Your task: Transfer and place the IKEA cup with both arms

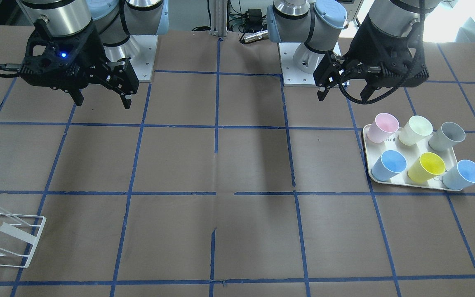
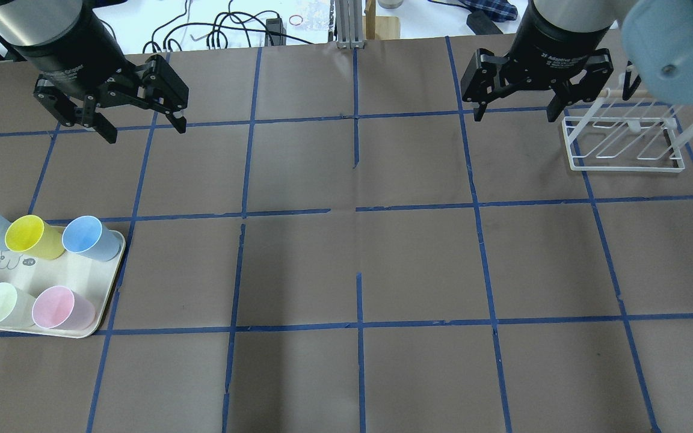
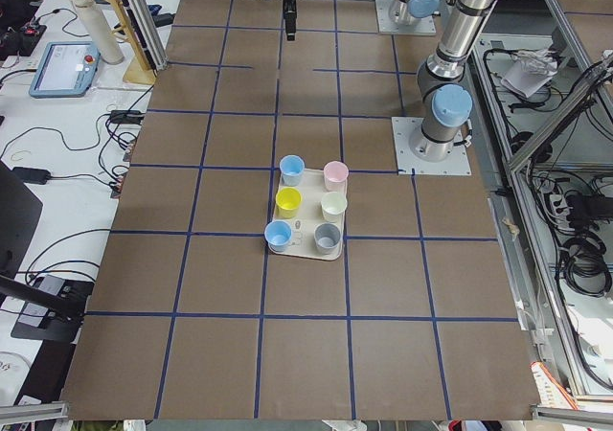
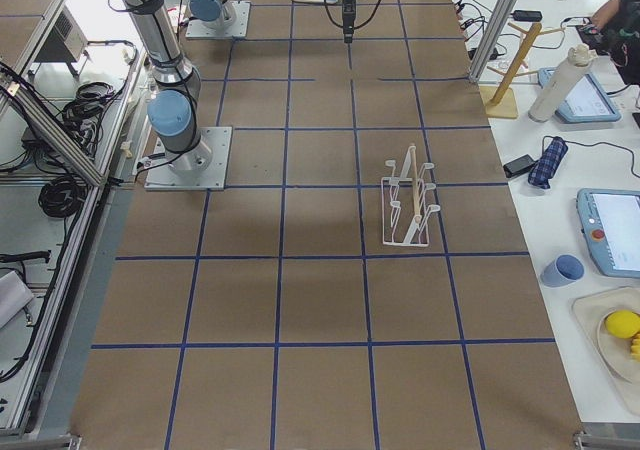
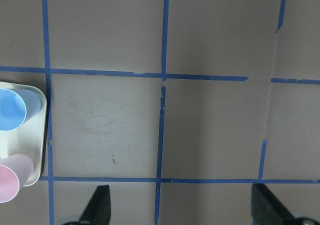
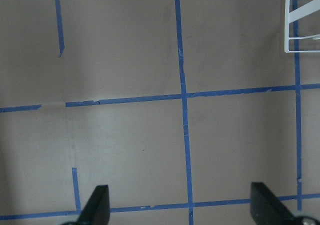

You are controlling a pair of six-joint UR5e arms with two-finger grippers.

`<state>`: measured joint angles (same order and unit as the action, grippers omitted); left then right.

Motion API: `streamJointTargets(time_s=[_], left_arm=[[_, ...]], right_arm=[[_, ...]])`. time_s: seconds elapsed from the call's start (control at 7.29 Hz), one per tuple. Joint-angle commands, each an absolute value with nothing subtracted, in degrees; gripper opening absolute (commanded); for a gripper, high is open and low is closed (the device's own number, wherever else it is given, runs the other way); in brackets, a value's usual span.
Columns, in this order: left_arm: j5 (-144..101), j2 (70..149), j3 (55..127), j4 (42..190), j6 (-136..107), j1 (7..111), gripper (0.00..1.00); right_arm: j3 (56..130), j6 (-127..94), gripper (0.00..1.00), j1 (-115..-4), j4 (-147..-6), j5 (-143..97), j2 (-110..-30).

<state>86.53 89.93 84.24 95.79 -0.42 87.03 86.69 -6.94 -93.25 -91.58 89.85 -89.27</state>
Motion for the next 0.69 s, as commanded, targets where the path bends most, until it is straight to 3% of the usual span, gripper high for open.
streamJointTargets(time_s=[0.0, 0.55], left_arm=[[88.4, 89.82, 84.11, 95.19, 4.79, 87.36, 1.0], [89.3, 90.53, 83.67, 93.97, 5.02, 87.45, 1.0]], right_arm=[[86.66, -6.94, 1.0, -93.25, -91.58, 89.91, -89.3], [86.66, -6.86, 1.0, -93.25, -91.76, 90.09, -89.21]])
